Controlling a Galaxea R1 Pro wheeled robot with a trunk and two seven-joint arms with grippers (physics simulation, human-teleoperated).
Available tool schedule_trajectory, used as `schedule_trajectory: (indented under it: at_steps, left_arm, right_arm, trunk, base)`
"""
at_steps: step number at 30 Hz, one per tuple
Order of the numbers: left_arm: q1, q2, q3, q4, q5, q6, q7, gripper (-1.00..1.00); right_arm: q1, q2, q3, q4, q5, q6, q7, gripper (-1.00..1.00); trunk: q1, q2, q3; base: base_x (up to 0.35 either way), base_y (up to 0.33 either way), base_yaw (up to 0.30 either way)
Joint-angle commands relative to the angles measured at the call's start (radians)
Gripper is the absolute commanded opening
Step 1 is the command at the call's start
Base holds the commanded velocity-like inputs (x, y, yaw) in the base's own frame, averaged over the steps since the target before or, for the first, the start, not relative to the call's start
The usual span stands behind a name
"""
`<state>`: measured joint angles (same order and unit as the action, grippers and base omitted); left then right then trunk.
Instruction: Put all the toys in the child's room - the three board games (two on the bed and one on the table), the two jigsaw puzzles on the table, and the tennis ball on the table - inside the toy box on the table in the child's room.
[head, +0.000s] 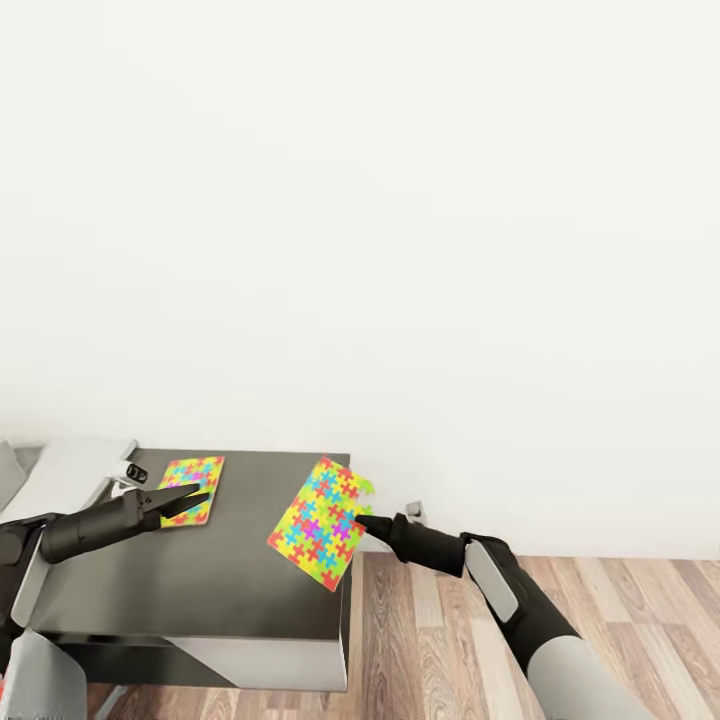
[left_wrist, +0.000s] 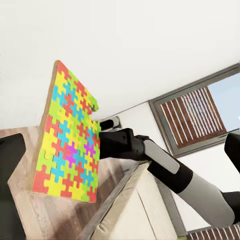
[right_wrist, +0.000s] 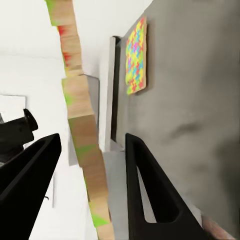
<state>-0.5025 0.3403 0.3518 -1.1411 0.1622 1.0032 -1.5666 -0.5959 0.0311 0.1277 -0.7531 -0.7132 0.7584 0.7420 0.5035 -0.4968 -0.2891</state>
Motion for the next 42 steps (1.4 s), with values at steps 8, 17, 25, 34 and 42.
schedule_trajectory:
  at_steps: [8, 17, 25, 34, 42]
  left_arm:
    - [-0.002, 0.019, 0.000, 0.000, -0.004, 0.011, -0.004, 1.00]
    - [-0.002, 0.029, 0.000, 0.000, -0.003, 0.011, -0.004, 1.00]
    - [-0.002, 0.040, -0.001, 0.000, -0.002, 0.011, -0.004, 1.00]
    - [-0.002, 0.046, -0.001, -0.007, -0.001, 0.011, -0.004, 1.00]
    - [-0.001, 0.046, -0.003, -0.028, 0.000, 0.011, -0.004, 1.00]
  right_arm:
    - [0.011, -0.010, -0.009, -0.136, -0.005, 0.008, 0.003, -1.00]
    - [0.018, -0.015, -0.031, -0.169, -0.003, 0.004, 0.008, -1.00]
    - [0.015, -0.016, -0.032, -0.202, -0.003, -0.037, 0.019, -1.00]
    - [0.016, -0.016, -0.030, -0.232, 0.004, -0.044, 0.028, -1.00]
    - [0.019, -0.016, -0.031, -0.265, 0.006, -0.045, 0.028, -1.00]
  trunk:
    - [-0.030, 0.055, 0.024]
    - [-0.053, 0.097, 0.048]
    - [-0.053, 0.097, 0.059]
    - [-0.053, 0.097, 0.073]
    - [-0.053, 0.097, 0.084]
  base:
    - [-0.111, 0.000, 0.000]
    - [-0.010, 0.000, 0.079]
    - [0.000, 0.000, 0.159]
    - [0.000, 0.000, 0.161]
    - [0.000, 0.000, 0.152]
